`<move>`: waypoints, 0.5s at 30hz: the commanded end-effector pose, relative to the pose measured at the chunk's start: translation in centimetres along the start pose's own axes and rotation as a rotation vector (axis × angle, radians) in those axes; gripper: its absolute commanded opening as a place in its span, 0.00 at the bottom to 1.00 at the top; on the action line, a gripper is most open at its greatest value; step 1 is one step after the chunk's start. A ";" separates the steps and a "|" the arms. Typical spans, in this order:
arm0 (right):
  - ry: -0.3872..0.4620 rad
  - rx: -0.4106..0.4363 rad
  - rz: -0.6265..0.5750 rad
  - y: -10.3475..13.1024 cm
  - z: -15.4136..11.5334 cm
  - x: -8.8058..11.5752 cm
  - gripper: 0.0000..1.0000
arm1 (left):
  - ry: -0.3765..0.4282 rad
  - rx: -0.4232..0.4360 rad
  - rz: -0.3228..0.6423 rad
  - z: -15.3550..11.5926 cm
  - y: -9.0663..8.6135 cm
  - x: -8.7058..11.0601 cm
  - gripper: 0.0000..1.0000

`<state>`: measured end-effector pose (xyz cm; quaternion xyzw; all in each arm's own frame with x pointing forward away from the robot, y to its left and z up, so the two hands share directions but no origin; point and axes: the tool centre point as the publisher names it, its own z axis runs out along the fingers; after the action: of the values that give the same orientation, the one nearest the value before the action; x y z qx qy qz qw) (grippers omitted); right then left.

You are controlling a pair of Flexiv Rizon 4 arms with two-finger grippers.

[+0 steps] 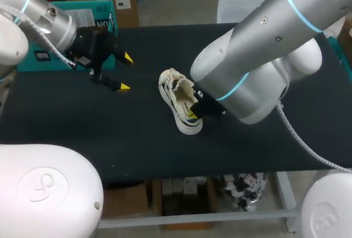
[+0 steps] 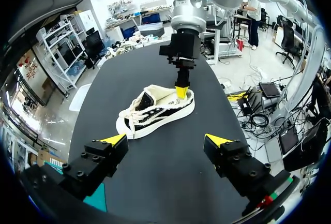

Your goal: Open the shoe tongue, take the insole out of the shoe, put the insole back into the shoe, and pack the shoe into the shoebox

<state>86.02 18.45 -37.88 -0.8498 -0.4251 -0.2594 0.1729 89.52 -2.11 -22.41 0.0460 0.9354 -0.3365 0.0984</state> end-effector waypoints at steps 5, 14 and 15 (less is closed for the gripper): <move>-0.103 -0.013 0.016 0.5 2.8 -0.2 0.00 | -0.006 -0.010 -0.008 0.0 0.0 0.1 1.00; 0.135 0.057 0.036 0.8 -1.2 1.4 0.00 | -0.005 -0.039 -0.014 -0.3 -0.6 0.5 1.00; 0.159 0.065 0.031 0.9 -1.8 1.7 0.00 | -0.005 -0.040 -0.019 -0.4 -0.6 0.6 1.00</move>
<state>87.80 20.50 -38.08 -0.8597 -0.4104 -0.2506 0.1724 89.10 -2.23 -22.27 0.0366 0.9406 -0.3229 0.0986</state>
